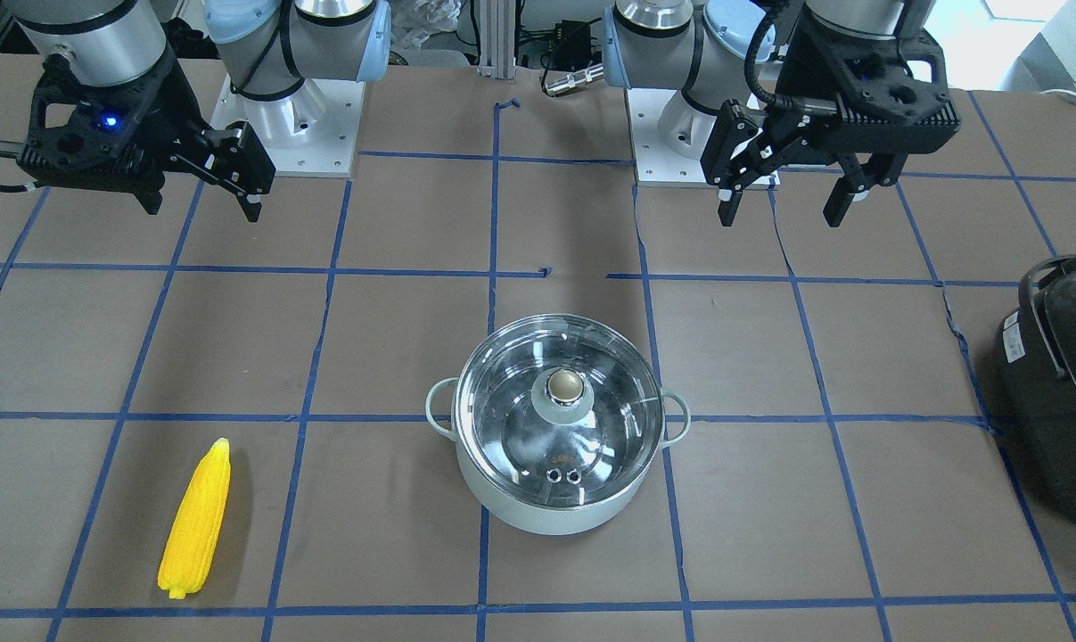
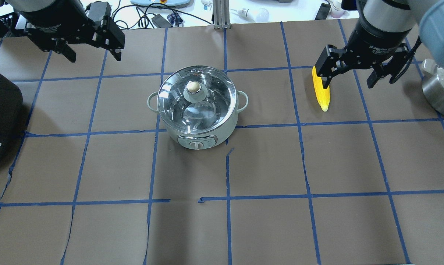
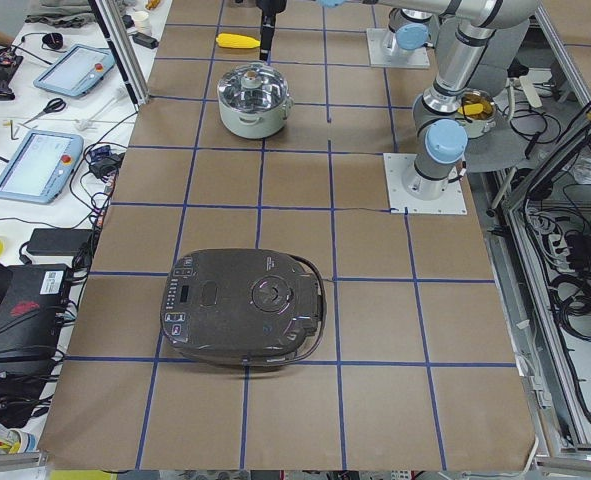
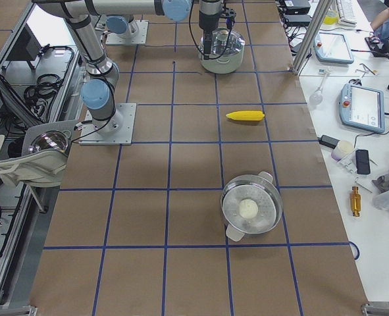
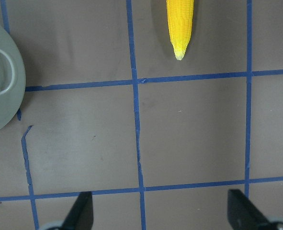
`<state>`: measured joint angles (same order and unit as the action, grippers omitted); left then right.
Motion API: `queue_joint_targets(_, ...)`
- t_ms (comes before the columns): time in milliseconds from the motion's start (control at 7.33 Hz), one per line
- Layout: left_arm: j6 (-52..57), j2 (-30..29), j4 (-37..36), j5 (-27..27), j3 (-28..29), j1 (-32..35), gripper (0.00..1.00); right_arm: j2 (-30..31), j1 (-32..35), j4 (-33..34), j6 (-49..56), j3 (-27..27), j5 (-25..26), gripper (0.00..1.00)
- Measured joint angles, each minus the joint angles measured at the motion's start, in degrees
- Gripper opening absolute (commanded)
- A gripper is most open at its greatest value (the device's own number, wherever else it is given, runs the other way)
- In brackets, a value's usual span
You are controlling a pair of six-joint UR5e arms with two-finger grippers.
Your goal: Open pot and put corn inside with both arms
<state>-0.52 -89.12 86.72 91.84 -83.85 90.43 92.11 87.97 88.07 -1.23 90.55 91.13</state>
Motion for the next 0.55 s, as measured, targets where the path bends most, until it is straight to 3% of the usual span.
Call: queue_joint_targets(545,-0.22,0.75,0.34,-1.17,0.06,0.09,1.00,0.00,-0.06,0.00,0.00,0.00,0.07,1.00)
